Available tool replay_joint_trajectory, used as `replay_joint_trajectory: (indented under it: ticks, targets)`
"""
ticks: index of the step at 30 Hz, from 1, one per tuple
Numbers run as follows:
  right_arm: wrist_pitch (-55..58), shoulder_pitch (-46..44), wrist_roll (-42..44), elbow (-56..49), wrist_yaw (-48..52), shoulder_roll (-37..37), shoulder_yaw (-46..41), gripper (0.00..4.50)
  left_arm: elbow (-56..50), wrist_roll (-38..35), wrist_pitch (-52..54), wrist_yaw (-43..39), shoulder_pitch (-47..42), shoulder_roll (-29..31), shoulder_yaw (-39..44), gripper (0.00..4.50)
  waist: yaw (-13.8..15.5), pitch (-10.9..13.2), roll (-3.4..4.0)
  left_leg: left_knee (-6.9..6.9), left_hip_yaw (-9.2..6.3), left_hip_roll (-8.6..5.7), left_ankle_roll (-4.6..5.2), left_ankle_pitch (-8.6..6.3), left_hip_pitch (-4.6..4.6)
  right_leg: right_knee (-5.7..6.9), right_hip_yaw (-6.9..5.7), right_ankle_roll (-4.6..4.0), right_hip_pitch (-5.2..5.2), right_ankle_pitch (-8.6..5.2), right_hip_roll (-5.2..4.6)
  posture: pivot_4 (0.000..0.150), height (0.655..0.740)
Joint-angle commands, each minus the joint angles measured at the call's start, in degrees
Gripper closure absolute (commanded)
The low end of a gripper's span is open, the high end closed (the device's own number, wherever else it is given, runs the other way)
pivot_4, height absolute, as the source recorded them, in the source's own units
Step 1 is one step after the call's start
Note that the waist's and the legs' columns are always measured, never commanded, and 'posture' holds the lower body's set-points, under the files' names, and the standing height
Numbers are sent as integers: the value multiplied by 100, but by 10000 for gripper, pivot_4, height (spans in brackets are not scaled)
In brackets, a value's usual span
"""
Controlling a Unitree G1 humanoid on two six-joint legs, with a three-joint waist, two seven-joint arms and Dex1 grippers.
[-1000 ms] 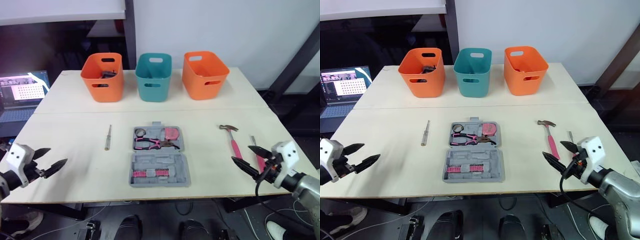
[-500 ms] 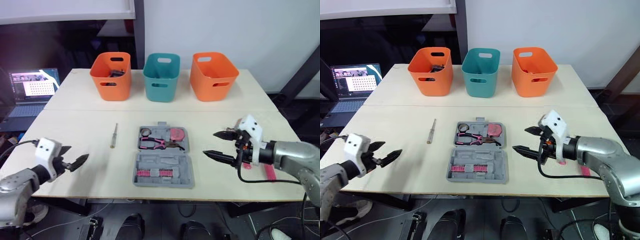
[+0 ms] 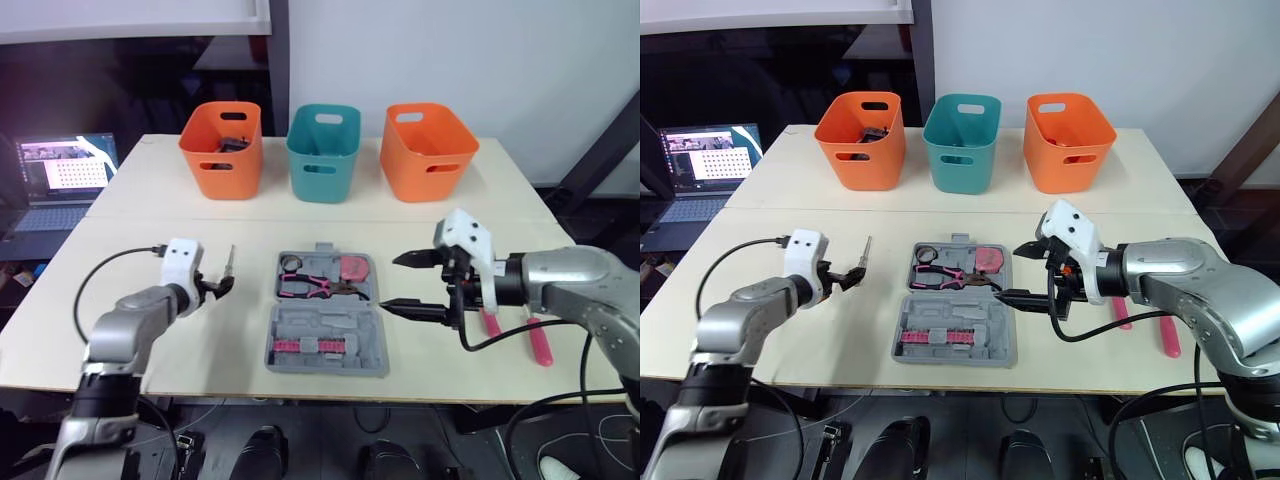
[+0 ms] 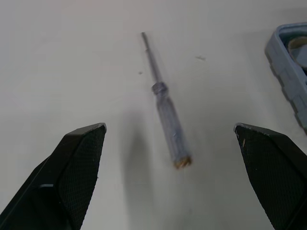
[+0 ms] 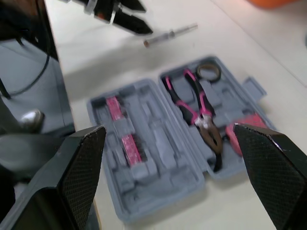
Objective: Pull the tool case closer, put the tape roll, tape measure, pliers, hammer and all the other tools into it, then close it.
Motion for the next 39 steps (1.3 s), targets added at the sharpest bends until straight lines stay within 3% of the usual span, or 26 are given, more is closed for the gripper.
replay_joint_trajectory:
  ticks: [1, 13, 16, 23, 34, 36, 39]
  targets:
    - [-48, -85, -87, -84, -41, -102, -30, 162, 686, 270, -225, 265, -531, -202, -83, 0, -4, 2, -3, 0, 0, 0, 0, 0, 0, 0, 0, 0, 0, 0, 0, 1500, 7400]
    - [45, -61, -150, -170, -242, -156, -112, 162, 2726, 583, -743, 660, -1665, -662, -1, 0, -5, 16, -27, 1, 0, 0, -2, 2, 0, 2, 0, 4, 0, 1, 0, 1500, 7400]
    - [70, -49, -131, -213, -290, -156, -112, 0, 2968, 629, -740, 639, -1730, -729, -53, 8507, -2, 18, -29, 0, 0, 0, -3, 2, 0, 2, 0, 5, 0, 1, 0, 1500, 7400]
    - [70, -34, -180, -227, -363, -209, -100, 0, 2949, 624, -554, 701, -1696, -846, 18, 44918, 20, 17, -29, 2, -1, -10, -10, 5, 0, 1, 0, 10, 6, 1, -9, 1500, 7400]
    - [-33, -113, -344, -107, -368, -198, 68, 0, 1907, 655, -31, 624, -1395, -576, 39, 44951, -10, 18, -31, -2, -1, -11, -11, 6, 0, 2, 0, 12, 3, 1, -9, 1500, 7400]
    - [-45, -141, -368, -83, -355, -183, 94, 0, 1621, 700, -46, 280, -1403, -418, -233, 44954, -7, 20, -33, -2, -2, -11, -11, 6, 0, 2, 0, 12, 2, 1, -8, 1500, 7400]
    - [-29, -199, -388, -63, -358, -148, 139, 0, 1207, 1209, -779, -802, -1348, 270, -1319, 44978, -6, 23, -37, -3, -1, -11, -13, 7, -2, 2, 0, 11, -1, 2, -8, 1500, 7400]
